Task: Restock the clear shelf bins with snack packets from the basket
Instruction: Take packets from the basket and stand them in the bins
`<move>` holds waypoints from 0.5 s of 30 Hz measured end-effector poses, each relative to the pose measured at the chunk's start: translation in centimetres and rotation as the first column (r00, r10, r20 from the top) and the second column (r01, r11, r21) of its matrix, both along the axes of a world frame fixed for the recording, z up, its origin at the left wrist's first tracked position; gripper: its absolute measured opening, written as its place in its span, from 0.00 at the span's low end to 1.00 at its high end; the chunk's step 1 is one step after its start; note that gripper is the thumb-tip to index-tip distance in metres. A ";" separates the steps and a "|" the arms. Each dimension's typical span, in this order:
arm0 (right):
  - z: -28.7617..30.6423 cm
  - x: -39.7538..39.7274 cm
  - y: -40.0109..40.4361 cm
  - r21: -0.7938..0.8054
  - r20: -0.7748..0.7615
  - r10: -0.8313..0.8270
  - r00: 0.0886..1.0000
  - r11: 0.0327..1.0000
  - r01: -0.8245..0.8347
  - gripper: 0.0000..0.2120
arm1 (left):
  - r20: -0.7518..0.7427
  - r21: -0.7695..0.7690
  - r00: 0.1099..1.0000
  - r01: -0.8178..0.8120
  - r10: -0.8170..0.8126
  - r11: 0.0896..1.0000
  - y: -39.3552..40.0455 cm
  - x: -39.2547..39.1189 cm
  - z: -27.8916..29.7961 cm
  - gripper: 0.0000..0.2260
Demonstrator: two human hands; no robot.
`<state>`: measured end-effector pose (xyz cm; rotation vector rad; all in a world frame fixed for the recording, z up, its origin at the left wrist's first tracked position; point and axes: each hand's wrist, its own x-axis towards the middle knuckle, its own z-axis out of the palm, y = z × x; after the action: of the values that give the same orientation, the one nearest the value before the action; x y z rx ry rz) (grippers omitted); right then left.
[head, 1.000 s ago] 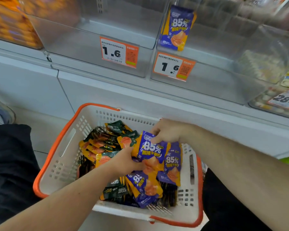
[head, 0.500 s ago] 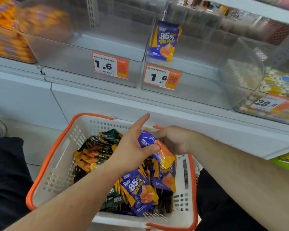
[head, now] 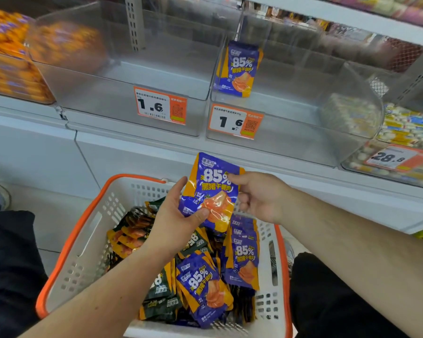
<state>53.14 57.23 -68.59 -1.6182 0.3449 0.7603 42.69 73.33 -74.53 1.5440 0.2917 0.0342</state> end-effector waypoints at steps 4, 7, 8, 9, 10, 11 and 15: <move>1.7 -0.4 0.1 -0.096 0.186 0.060 0.981 0.994 -0.042 0.07 | 0.012 0.006 1.000 0.000 0.000 1.000 -0.1 0.6 0.5 0.36; 3.8 0.0 -0.1 -0.132 0.360 0.096 0.928 0.990 -0.051 0.06 | 0.067 0.097 0.997 -0.034 0.028 0.995 0.1 1.7 2.1 0.37; 4.7 0.2 -0.2 -0.127 0.409 0.090 0.908 0.991 -0.041 0.05 | 0.109 0.116 0.993 -0.063 0.050 0.991 0.2 2.2 2.9 0.36; 5.6 0.6 -0.3 -0.116 0.451 0.077 0.889 0.993 -0.027 0.05 | 0.175 0.129 0.981 -0.103 0.079 0.986 0.3 3.0 3.9 0.34; 6.7 0.9 -0.4 -0.102 0.478 0.056 0.877 0.995 -0.007 0.06 | 0.252 0.138 0.962 -0.142 0.103 0.980 0.5 3.8 5.0 0.31; 7.5 1.4 -0.6 -0.085 0.497 0.036 0.867 0.996 0.008 0.06 | 0.331 0.146 0.936 -0.176 0.120 0.973 0.5 4.6 6.3 0.28; 10.5 3.4 -1.3 -0.010 0.511 -0.031 0.859 0.999 0.042 0.04 | 0.563 0.155 0.814 -0.271 0.141 0.950 0.7 9.3 11.8 0.17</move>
<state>56.55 55.92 -58.06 -1.7580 -0.0041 0.2721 51.95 74.05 -62.76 1.6517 -0.0067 0.6987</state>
